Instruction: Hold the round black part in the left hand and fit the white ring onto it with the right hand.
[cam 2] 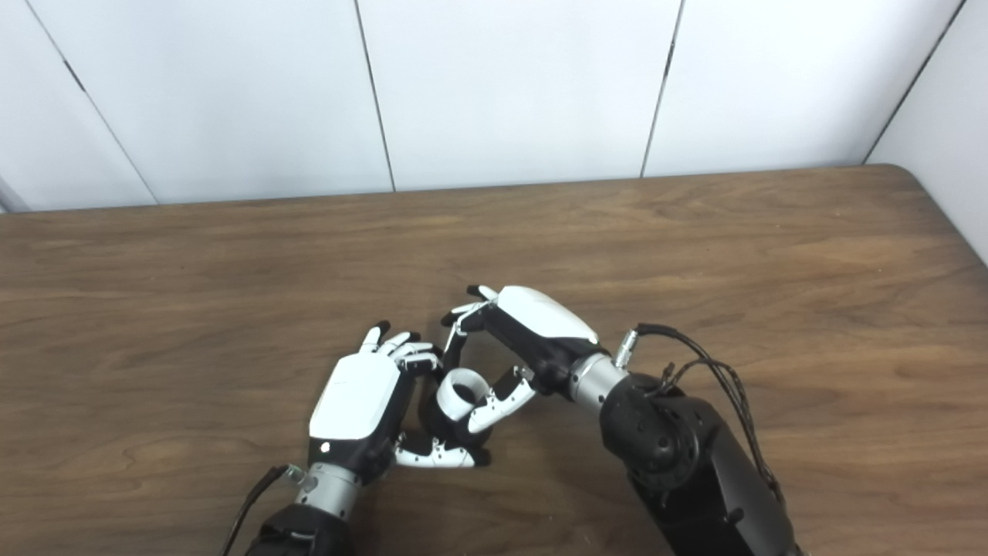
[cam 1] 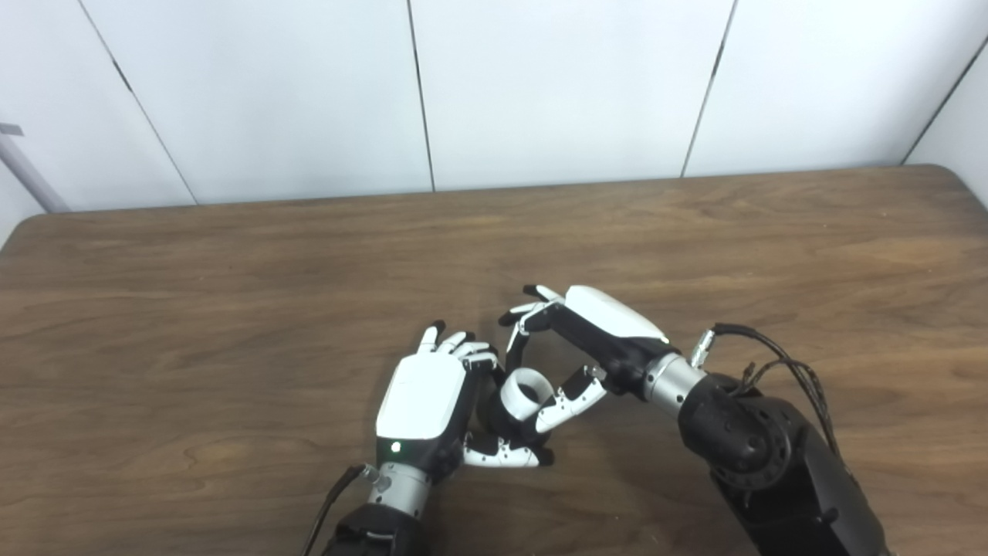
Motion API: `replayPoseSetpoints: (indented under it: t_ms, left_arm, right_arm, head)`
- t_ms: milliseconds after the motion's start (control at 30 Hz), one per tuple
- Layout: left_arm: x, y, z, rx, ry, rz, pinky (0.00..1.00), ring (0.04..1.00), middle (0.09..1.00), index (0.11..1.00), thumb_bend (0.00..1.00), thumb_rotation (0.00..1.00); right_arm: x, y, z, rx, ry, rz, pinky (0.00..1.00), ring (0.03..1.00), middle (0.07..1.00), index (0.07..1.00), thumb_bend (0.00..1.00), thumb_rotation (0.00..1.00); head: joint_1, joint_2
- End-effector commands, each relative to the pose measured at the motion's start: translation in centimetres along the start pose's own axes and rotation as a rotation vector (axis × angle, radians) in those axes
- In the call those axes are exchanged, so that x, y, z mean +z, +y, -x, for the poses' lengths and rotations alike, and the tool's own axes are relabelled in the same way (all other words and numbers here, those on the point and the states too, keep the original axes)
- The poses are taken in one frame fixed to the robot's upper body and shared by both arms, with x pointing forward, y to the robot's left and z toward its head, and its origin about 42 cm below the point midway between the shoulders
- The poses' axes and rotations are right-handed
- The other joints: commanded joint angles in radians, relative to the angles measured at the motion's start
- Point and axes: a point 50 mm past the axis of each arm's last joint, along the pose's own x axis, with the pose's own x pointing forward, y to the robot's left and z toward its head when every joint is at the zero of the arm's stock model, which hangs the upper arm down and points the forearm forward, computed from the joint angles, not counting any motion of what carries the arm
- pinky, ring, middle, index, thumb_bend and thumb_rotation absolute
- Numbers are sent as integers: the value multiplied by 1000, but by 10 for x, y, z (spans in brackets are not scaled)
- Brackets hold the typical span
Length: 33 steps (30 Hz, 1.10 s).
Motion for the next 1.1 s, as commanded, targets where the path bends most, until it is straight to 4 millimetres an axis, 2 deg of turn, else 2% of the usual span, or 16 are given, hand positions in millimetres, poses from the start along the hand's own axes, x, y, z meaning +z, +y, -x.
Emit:
replayPoseSetpoints:
  t_ms: [0, 1067]
  left_arm:
    - [4, 0, -3, -6, -13, -8, 1000, 880, 770, 484, 524, 56]
    - [8, 1, -3, -1, -13, -13, 1000, 882, 772, 485, 524, 56]
  right_arm:
    - [11, -7, 1, -31, -57, 17, 921, 1000, 844, 483, 523, 130]
    - [10, 5, 2, 7, -58, 20, 945, 1000, 839, 483, 523, 130]
  head:
    - [2, 1]
    - [11, 14]
